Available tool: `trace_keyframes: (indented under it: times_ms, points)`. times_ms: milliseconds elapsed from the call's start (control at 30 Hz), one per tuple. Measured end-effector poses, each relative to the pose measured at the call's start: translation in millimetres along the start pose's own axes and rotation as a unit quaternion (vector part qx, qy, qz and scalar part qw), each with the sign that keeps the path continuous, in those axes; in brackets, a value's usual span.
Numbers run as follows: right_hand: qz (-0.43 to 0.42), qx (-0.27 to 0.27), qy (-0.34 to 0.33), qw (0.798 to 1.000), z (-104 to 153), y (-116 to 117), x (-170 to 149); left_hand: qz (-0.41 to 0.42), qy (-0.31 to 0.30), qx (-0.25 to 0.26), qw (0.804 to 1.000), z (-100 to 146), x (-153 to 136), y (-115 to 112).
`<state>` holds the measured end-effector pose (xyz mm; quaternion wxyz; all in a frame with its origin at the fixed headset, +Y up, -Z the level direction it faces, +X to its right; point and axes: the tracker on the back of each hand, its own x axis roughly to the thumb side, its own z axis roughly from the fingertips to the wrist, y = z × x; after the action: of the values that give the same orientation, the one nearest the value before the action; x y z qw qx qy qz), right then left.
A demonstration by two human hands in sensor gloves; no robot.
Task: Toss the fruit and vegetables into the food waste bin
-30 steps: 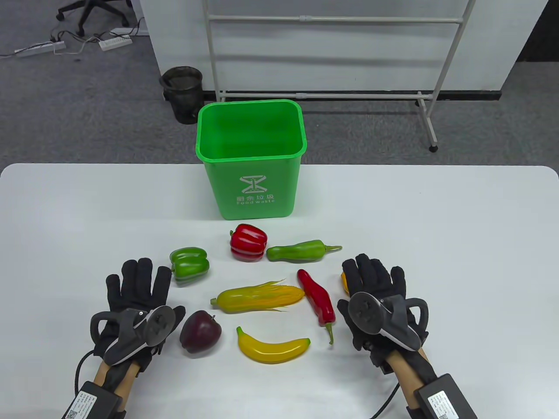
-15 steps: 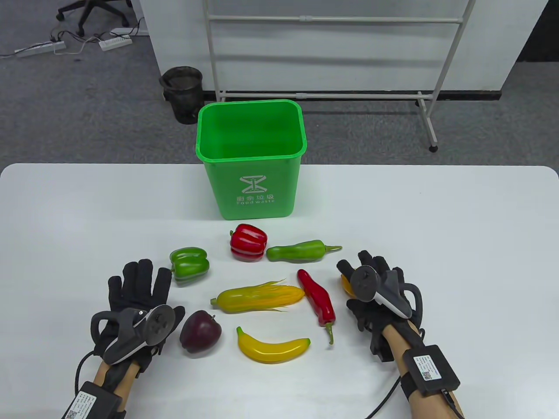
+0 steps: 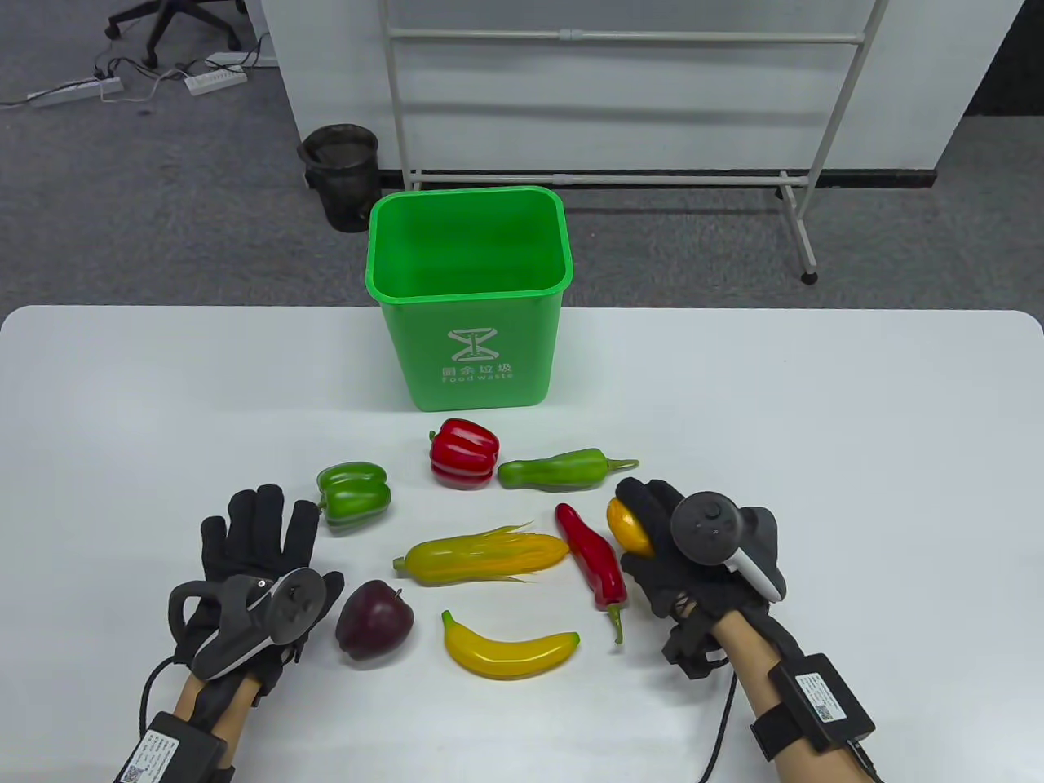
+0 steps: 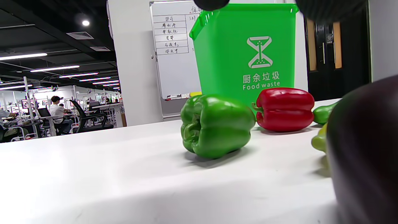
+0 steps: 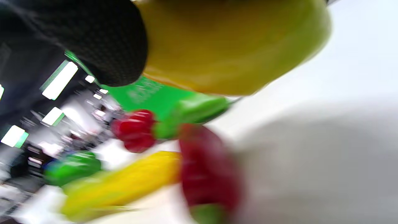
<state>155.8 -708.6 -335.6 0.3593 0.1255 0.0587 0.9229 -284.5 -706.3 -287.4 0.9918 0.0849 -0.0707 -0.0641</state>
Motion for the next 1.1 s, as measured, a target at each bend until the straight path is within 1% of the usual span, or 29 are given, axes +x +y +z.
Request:
trace_keyframes:
  times_ms: [33,67,100,133,200,267,300,367,433,533,567,600,633,667,700,733,767,800,833,867,900,933,967,1000,1067,1100]
  points:
    - [-0.058,0.019,-0.013,0.998,3,2,5,0.001,0.001,-0.002,1.000,0,-1,-1]
    - [-0.098,0.033,-0.016,0.995,4,5,7,0.001,0.002,-0.002,1.000,0,-1,-1]
    - [-0.168,0.057,-0.013,0.984,6,11,9,0.001,0.002,-0.003,1.000,-1,-2,-1]
    - [-0.200,0.068,-0.011,0.977,7,15,10,0.001,0.003,-0.003,1.000,-1,-2,-1]
    - [-0.311,0.120,0.006,0.943,10,32,11,0.002,0.003,-0.003,1.000,-1,-2,-1]
    - [-0.361,0.159,0.034,0.918,12,47,13,0.002,0.003,-0.004,1.000,-1,-2,-1]
    - [-0.376,0.178,0.043,0.908,15,57,13,0.002,0.003,-0.004,1.000,-1,-2,-1]
    - [-0.391,0.204,0.068,0.895,20,72,15,0.003,0.002,-0.004,1.000,-1,-2,0]
    - [-0.418,0.236,0.095,0.872,28,90,17,0.004,0.001,-0.003,1.000,-2,-2,0]
    - [-0.457,0.262,0.131,0.840,35,109,25,0.009,-0.002,-0.002,1.000,-3,-2,0]
    - [-0.470,0.264,0.133,0.832,33,110,31,0.011,-0.002,-0.001,1.000,-3,-3,0]
    - [-0.497,0.259,0.121,0.819,25,106,44,0.015,-0.002,-0.001,1.000,-3,-3,1]
    - [-0.530,0.248,0.081,0.807,6,91,68,0.019,-0.002,0.001,1.000,-3,-3,2]
    - [-0.551,0.234,0.049,0.800,-11,76,87,0.021,-0.002,0.002,1.000,-3,-3,2]
    - [-0.581,0.191,0.001,0.791,-38,47,116,0.022,-0.002,0.003,1.000,-3,-3,3]
    - [-0.602,0.136,-0.034,0.786,-61,20,139,0.023,-0.002,0.003,1.000,-3,-3,3]
    - [-0.610,0.079,-0.031,0.788,-88,-11,161,0.024,-0.002,0.004,1.000,-4,-3,2]
    - [-0.590,0.046,0.006,0.806,-114,-33,169,0.020,-0.001,0.002,1.000,-3,-2,1]
    - [-0.590,0.032,0.024,0.807,-130,-40,167,0.021,0.000,0.000,1.000,-3,-2,0]
    - [-0.604,0.039,0.024,0.796,-133,-41,162,0.027,-0.001,-0.004,1.000,-2,-1,0]
    - [-0.627,0.046,0.023,0.777,-133,-39,157,0.034,-0.003,-0.005,0.999,-2,-1,0]
    - [-0.631,0.051,0.028,0.773,-129,-36,152,0.037,-0.003,-0.003,0.999,-2,-1,1]
    - [-0.615,0.056,0.028,0.786,-124,-31,143,0.037,-0.005,0.003,0.999,-2,-1,4]
    - [-0.578,0.066,0.032,0.813,-116,-26,134,0.033,-0.007,0.008,0.999,-2,-1,5]
    - [-0.522,0.083,0.029,0.848,-103,-21,122,0.031,-0.007,0.011,0.999,-2,-1,6]
    - [-0.500,0.088,0.025,0.861,-94,-21,118,0.031,-0.008,0.008,0.999,-2,-1,5]
